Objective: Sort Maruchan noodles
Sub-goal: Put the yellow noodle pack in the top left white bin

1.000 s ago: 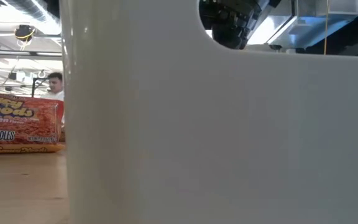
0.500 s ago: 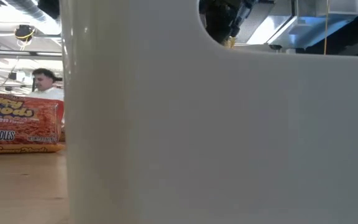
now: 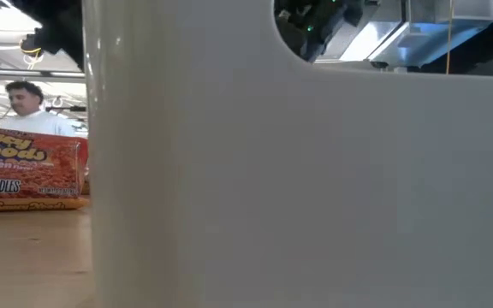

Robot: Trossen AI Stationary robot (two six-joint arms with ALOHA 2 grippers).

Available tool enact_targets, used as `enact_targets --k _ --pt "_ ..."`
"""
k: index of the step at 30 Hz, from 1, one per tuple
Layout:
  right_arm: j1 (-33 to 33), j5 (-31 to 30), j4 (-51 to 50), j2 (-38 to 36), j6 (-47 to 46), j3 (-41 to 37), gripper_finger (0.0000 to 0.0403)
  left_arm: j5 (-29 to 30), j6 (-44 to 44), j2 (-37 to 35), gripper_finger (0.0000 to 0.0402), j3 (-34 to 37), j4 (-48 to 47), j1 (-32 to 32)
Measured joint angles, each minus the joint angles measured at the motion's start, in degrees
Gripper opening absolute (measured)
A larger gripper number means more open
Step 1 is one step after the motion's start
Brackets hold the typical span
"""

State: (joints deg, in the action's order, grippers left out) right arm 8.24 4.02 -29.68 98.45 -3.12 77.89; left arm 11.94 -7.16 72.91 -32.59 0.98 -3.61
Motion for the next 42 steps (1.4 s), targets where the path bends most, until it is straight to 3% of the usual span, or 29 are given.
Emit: enact_targets --k 7,42 --pt "0.07 0.86 0.06 3.33 -0.01 0.0 0.0101 -0.03 -0.2 0.15 0.0288 5.0 8.86 1.11" --pt "0.04 2.7 -1.83 12.07 -0.08 0.11 0.0102 -1.11 -0.22 0.17 0.0288 5.21 12.06 1.09"
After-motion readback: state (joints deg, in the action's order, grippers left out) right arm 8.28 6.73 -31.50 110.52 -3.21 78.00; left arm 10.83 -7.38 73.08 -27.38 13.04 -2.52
